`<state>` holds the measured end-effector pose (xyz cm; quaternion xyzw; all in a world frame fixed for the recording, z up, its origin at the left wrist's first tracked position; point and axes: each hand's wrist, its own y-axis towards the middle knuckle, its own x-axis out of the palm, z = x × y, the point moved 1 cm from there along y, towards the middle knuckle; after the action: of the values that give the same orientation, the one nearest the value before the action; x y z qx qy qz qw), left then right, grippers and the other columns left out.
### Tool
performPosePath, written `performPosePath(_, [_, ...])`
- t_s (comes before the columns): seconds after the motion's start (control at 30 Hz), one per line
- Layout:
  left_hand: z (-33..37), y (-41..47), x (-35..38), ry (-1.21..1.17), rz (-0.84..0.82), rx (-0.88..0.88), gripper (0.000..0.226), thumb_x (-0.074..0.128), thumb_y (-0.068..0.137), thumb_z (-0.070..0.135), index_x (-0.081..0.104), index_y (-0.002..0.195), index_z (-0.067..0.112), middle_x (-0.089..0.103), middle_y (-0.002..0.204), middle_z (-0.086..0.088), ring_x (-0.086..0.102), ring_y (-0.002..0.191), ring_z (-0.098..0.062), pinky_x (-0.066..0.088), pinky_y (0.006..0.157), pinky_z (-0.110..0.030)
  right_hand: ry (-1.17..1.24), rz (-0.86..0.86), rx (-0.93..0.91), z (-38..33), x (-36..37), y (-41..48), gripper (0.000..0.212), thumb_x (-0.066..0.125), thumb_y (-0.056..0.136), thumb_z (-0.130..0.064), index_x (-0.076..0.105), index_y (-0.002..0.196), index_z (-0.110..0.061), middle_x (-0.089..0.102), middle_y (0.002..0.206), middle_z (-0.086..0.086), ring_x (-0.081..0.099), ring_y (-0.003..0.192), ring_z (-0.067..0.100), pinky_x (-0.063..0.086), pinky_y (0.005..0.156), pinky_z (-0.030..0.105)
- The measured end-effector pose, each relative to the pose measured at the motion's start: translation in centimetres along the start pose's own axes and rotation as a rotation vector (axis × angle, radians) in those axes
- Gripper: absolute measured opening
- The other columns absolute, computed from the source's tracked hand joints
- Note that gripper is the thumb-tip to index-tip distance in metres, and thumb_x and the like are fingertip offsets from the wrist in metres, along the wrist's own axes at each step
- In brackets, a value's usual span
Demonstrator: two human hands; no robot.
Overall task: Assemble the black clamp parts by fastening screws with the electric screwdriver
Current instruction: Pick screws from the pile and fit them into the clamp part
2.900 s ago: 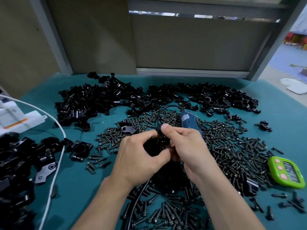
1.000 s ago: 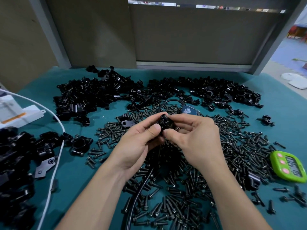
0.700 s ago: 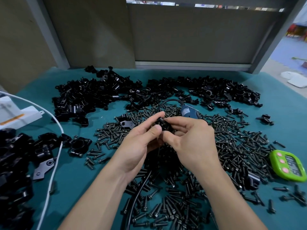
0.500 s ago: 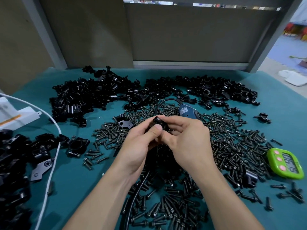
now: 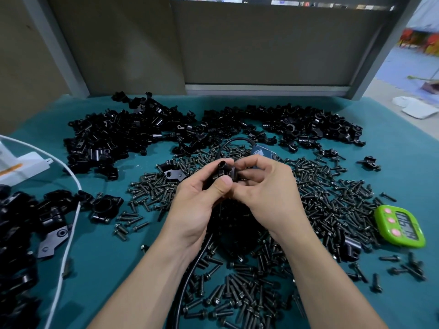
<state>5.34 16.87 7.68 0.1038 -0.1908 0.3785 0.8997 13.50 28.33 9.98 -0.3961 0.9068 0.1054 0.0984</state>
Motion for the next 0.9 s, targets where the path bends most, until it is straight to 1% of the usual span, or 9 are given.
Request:
performPosePath(0.1, [0.1,-0.1,0.0,0.03,-0.026,-0.01,0.044,0.068,0.084,0.023,0.07,0.128,0.021,0.077,0.121,-0.005,0.072,0.114,-0.018,0.057,0.089,-0.021,-0.024,0.011,-0.029,0.0,-0.2,-0.2,0.028,0.096,0.067,-0.014,0.076,0.084,-0.024,0.078,0.074,-0.004,0.076,0.068,0.015,0.065,0.069,0.039])
performPosePath(0.17, [0.3,-0.1,-0.3,0.003,-0.069,-0.049,0.047,0.063,0.088,0.028,0.067,0.134,0.019,0.075,0.127,-0.004,0.07,0.12,-0.019,0.057,0.096,-0.026,-0.047,0.027,-0.042,-0.1,-0.5,-0.1,0.029,0.097,0.065,-0.014,0.077,0.082,-0.026,0.077,0.073,-0.006,0.075,0.067,0.011,0.063,0.066,0.032])
performPosePath(0.2, [0.4,-0.2,-0.4,-0.027,-0.095,-0.071,0.047,0.06,0.091,0.029,0.066,0.136,0.018,0.074,0.129,-0.005,0.069,0.122,-0.02,0.057,0.099,-0.028,-0.05,0.033,-0.043,-0.2,-0.8,0.0,0.029,0.097,0.064,-0.012,0.077,0.081,-0.026,0.077,0.073,-0.006,0.075,0.066,0.011,0.063,0.066,0.031])
performPosePath(0.3, [1.0,-0.1,-0.6,-0.057,-0.135,-0.1,0.043,0.06,0.093,0.026,0.067,0.133,0.013,0.073,0.13,-0.008,0.069,0.122,-0.02,0.057,0.096,-0.026,-0.053,0.0,-0.036,-0.5,-1.4,0.2,0.029,0.096,0.065,-0.011,0.078,0.082,-0.027,0.078,0.075,-0.005,0.076,0.067,0.015,0.065,0.071,0.041])
performPosePath(0.37, [1.0,0.0,-0.6,-0.047,-0.135,-0.087,0.039,0.062,0.092,0.025,0.071,0.128,0.014,0.074,0.129,-0.01,0.07,0.12,-0.02,0.056,0.093,-0.024,-0.068,-0.025,-0.034,-0.7,-1.5,0.0,0.03,0.097,0.065,-0.014,0.078,0.082,-0.03,0.078,0.075,-0.006,0.076,0.067,0.015,0.065,0.072,0.044])
performPosePath(0.43, [0.9,0.0,-0.6,-0.046,-0.13,-0.076,0.034,0.063,0.091,0.025,0.076,0.122,0.017,0.074,0.127,-0.01,0.07,0.119,-0.019,0.056,0.091,-0.022,-0.083,-0.023,-0.034,-0.8,-1.5,0.0,0.03,0.097,0.065,-0.016,0.078,0.082,-0.03,0.078,0.075,-0.007,0.076,0.067,0.013,0.065,0.071,0.044])
performPosePath(0.63, [0.8,-0.1,-0.3,-0.03,-0.105,-0.058,0.04,0.068,0.086,0.021,0.071,0.125,0.014,0.077,0.122,-0.008,0.073,0.113,-0.017,0.057,0.088,-0.021,-0.102,-0.043,-0.043,-1.0,-1.7,-0.1,0.029,0.098,0.065,-0.014,0.076,0.081,-0.025,0.078,0.076,-0.006,0.076,0.068,0.015,0.064,0.072,0.045])
performPosePath(0.77, [0.7,-0.1,-0.2,0.016,-0.063,-0.026,0.04,0.072,0.08,0.02,0.073,0.119,0.013,0.078,0.117,-0.009,0.074,0.109,-0.018,0.057,0.086,-0.021,-0.132,-0.07,-0.061,-1.4,-1.8,-0.3,0.029,0.098,0.066,-0.016,0.075,0.078,-0.028,0.077,0.073,-0.008,0.074,0.066,0.013,0.064,0.069,0.04])
performPosePath(0.9, [0.4,-0.1,-0.1,0.009,-0.038,-0.026,0.039,0.074,0.077,0.018,0.076,0.115,0.012,0.078,0.115,-0.01,0.073,0.109,-0.019,0.058,0.089,-0.023,-0.163,-0.088,-0.041,-1.6,-1.8,-0.2,0.028,0.098,0.067,-0.015,0.075,0.081,-0.025,0.077,0.074,-0.005,0.075,0.065,0.016,0.064,0.069,0.043])
